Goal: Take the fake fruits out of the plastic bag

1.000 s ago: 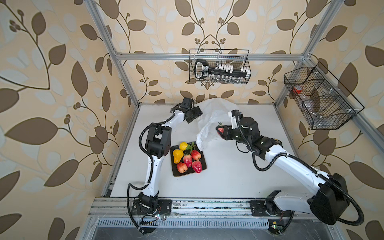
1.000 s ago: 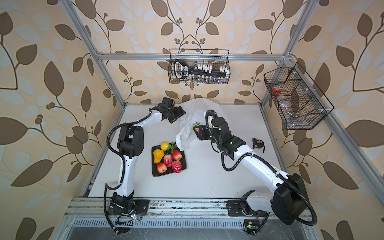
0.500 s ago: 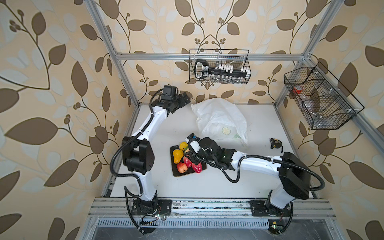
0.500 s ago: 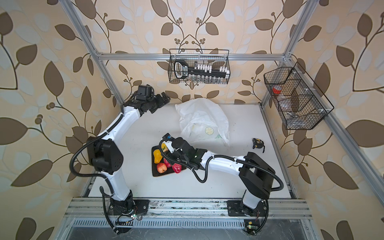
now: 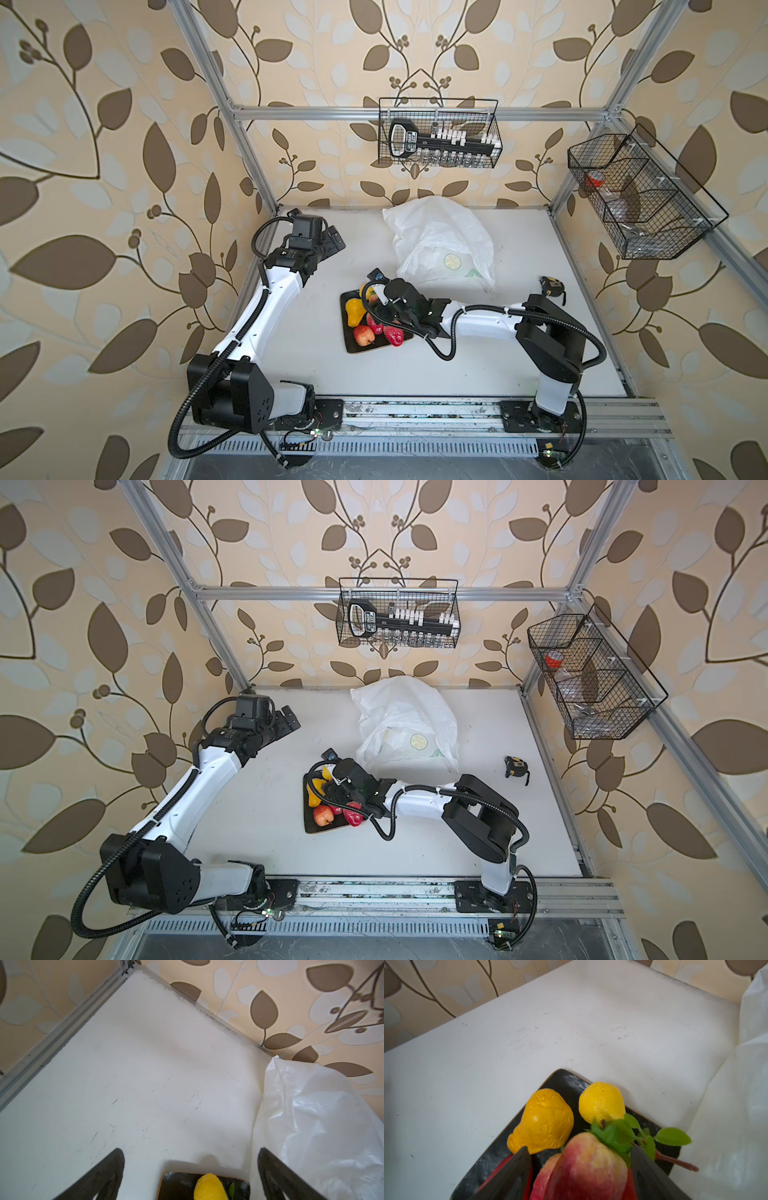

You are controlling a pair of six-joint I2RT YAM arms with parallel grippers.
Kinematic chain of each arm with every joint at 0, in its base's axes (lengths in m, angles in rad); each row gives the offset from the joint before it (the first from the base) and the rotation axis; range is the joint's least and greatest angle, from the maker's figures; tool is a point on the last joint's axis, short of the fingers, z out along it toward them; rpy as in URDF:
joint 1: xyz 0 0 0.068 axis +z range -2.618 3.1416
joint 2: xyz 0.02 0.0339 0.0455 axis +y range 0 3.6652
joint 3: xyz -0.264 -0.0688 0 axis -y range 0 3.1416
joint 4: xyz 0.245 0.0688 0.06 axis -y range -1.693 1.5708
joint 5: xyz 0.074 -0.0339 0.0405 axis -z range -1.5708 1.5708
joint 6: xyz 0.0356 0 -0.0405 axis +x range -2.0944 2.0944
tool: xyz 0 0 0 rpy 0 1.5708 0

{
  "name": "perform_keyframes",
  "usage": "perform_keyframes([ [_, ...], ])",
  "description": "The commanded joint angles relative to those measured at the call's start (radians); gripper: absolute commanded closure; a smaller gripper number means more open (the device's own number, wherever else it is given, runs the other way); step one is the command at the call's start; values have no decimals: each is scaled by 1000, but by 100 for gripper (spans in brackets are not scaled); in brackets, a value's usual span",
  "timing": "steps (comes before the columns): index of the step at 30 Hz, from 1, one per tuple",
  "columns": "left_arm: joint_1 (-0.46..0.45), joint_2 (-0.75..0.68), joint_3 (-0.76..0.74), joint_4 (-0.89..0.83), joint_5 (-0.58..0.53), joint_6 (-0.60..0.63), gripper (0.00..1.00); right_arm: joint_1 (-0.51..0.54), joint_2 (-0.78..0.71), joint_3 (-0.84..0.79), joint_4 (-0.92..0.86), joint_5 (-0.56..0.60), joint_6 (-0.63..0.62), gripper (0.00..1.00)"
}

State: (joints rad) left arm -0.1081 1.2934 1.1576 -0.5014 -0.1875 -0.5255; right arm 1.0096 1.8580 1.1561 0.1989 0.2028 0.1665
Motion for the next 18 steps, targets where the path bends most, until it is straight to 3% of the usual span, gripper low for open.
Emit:
perform_keyframes([
  [1,20,-47,-12,37,-88,45,1,7,-87,53,-47,-4,-19,17],
  [4,36,-70,-35,52,-123,89,1,20,-264,38,-148,1,-19,16],
  [7,64,-127,-122,100,-160,127,1,22,-502,-48,-269,86,22,16],
  [9,75,-174,-209,159,-181,152,1,22,-657,-127,-369,223,82,16],
  [12,76,-235,-367,303,-205,234,1,-6,-884,-288,-485,510,182,8],
  [15,75,-231,-493,482,-206,313,1,-213,-1053,-455,-499,635,225,4],
  [18,75,-168,-561,591,-192,366,1,-560,-1121,-643,-329,534,140,2],
])
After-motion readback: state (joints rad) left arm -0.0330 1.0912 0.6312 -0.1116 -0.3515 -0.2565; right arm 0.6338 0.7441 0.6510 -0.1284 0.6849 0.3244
